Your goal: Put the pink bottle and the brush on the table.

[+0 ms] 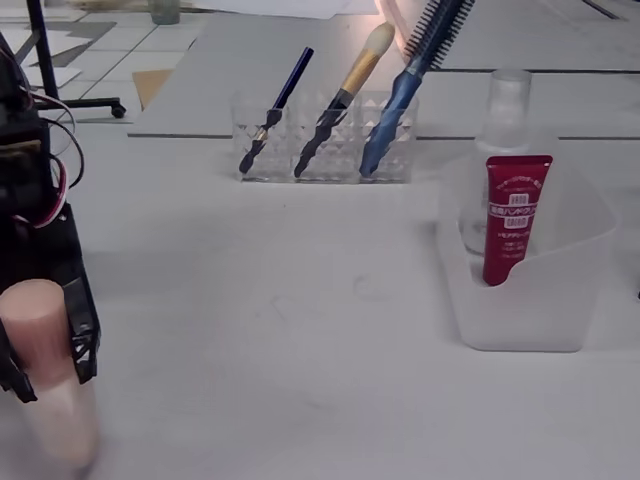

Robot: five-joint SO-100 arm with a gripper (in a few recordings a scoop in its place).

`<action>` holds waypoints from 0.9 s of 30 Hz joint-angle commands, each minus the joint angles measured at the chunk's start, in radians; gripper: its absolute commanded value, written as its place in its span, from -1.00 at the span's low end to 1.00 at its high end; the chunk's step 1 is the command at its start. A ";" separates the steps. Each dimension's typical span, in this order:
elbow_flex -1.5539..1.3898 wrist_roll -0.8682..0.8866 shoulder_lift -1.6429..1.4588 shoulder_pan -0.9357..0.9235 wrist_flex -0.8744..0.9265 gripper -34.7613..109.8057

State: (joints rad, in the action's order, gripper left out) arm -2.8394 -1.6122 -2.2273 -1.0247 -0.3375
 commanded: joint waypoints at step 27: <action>0.011 -0.051 0.184 -0.005 -0.342 -0.52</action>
State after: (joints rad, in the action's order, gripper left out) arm -2.8394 -1.6690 -2.0356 -1.0155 -0.6351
